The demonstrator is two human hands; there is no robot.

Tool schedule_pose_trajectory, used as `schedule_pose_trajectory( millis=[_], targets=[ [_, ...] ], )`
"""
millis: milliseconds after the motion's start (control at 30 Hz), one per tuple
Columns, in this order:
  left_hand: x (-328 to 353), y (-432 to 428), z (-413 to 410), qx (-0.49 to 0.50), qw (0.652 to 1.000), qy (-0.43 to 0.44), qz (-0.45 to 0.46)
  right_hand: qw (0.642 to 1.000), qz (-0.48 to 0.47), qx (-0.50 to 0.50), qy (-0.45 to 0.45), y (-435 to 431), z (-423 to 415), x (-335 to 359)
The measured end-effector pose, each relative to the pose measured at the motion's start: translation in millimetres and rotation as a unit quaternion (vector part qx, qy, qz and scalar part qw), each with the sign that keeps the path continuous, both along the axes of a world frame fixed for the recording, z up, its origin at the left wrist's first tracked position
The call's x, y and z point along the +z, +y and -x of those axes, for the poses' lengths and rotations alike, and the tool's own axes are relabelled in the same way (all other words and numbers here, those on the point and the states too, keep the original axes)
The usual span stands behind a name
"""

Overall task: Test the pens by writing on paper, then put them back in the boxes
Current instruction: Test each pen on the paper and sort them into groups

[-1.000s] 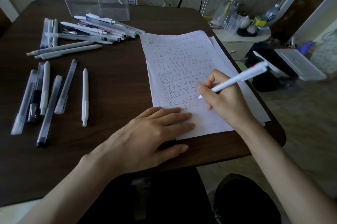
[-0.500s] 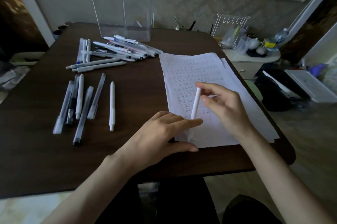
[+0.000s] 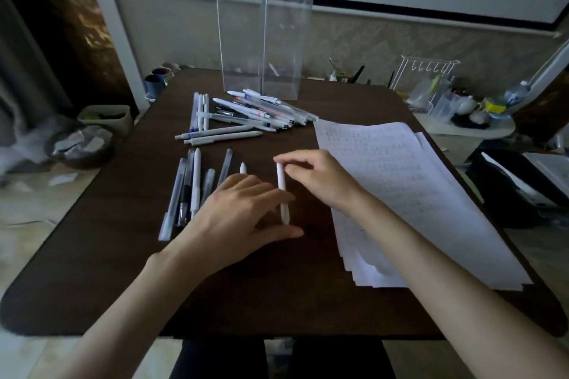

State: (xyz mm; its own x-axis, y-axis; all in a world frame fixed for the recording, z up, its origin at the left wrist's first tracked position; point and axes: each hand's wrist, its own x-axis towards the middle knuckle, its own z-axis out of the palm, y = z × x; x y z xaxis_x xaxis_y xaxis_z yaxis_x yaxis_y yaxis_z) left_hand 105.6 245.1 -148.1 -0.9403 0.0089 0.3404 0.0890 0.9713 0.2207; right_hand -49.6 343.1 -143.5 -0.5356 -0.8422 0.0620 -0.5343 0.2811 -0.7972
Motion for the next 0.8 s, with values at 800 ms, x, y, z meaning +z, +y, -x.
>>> schedule_pose_trajectory(
  millis=[800],
  targets=[
    [-26.7,-36.4,-17.5,0.107,0.991,-0.033,-0.071,0.937,-0.098,0.078,0.327,-140.5,16.5,-0.1]
  ],
)
